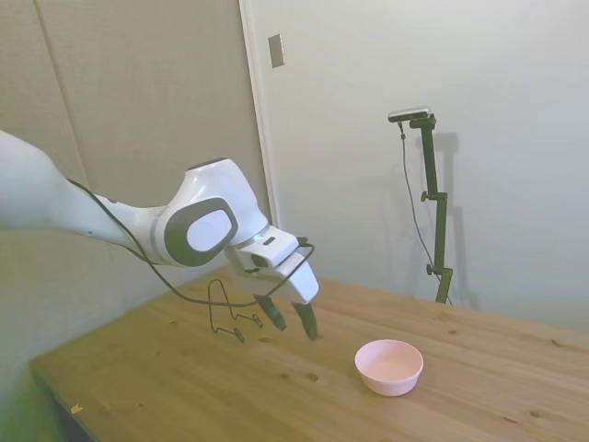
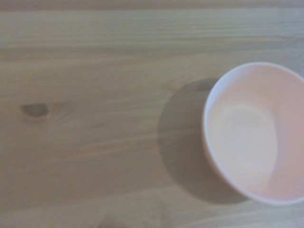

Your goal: Load the bowl

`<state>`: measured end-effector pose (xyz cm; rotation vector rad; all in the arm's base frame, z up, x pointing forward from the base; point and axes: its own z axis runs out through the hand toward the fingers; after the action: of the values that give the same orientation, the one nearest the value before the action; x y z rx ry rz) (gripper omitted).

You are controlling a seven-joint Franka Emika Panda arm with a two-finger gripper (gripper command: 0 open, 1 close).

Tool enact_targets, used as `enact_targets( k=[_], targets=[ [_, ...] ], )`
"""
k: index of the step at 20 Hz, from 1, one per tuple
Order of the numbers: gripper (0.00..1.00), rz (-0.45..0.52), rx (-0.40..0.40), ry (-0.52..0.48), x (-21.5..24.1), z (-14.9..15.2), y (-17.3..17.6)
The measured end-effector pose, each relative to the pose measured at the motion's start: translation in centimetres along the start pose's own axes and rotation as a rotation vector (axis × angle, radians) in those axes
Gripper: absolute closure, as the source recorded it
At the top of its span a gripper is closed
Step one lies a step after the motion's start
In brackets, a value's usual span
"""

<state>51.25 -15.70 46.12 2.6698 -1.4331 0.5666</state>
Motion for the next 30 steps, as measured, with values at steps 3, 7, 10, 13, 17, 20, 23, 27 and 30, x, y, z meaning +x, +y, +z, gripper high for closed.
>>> enact_targets(
  k=[3, 7, 10, 13, 17, 20, 23, 27, 30],
  targets=[
    [0.0, 0.033, -0.002, 0.015, 2.7, 2.2, -0.9],
    [0.0, 0.061, -0.027, 0.007, 4.5, 6.0, -2.2],
    [0.0, 0.073, -0.052, 0.001, 5.0, 8.7, -2.6],
    [0.0, 0.08, -0.075, -0.001, 5.3, 10.8, -2.8],
    [1.0, 0.081, -0.105, -0.002, 5.9, 13.1, -2.8],
    [1.0, 0.08, -0.113, -0.005, 5.9, 13.9, -3.0],
    [1.0, 0.078, -0.11, -0.006, 5.8, 14.0, -3.3],
    [1.0, 0.077, -0.108, -0.009, 5.6, 14.0, -3.5],
    [1.0, 0.08, -0.107, -0.012, 5.6, 14.1, -3.6]
  ],
)
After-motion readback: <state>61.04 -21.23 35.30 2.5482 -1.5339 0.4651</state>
